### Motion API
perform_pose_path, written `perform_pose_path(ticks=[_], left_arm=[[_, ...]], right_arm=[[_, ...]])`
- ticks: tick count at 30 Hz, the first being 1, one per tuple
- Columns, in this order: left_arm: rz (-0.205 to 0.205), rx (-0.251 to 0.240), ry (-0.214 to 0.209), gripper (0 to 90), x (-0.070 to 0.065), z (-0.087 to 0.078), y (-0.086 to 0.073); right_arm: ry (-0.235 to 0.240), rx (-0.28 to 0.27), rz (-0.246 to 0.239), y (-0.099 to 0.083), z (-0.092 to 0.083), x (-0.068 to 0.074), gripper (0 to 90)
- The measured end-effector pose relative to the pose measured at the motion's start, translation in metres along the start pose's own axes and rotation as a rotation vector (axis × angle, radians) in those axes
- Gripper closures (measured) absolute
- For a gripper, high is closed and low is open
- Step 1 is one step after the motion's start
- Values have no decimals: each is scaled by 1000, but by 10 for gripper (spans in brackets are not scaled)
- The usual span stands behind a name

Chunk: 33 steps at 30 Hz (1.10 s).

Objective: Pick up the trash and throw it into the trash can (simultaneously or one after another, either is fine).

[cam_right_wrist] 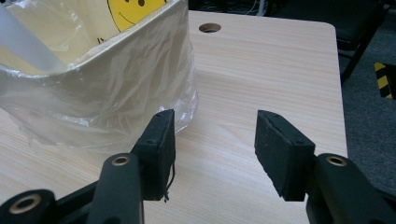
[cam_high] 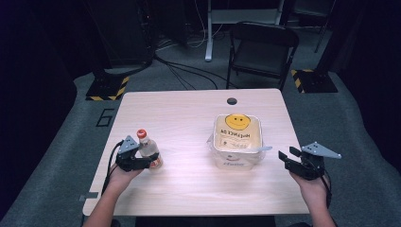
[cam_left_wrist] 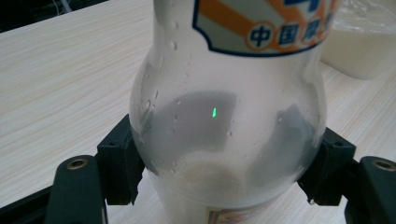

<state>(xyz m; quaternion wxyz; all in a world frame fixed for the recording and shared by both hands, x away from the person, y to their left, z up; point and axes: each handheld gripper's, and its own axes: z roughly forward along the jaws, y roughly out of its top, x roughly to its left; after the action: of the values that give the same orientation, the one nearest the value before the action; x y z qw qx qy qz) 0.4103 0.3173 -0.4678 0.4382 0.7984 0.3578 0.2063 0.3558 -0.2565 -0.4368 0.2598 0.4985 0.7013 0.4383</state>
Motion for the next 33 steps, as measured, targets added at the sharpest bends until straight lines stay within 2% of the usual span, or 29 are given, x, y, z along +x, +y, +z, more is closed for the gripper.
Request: perform_pose_path(ticks=[6, 15, 22, 33], left_arm=[[23, 19, -7, 278, -4, 0, 3], [33, 37, -24, 279, -10, 3, 8], [18, 38, -25, 279, -11, 3, 11], [33, 28, -43, 279, -20, 1, 26]], right_arm=[[0, 3, -2, -1, 1, 0, 473], [-2, 6, -2, -2, 2, 1, 474], [-3, 8, -2, -3, 3, 1, 474], [-6, 9, -4, -3, 3, 1, 473]])
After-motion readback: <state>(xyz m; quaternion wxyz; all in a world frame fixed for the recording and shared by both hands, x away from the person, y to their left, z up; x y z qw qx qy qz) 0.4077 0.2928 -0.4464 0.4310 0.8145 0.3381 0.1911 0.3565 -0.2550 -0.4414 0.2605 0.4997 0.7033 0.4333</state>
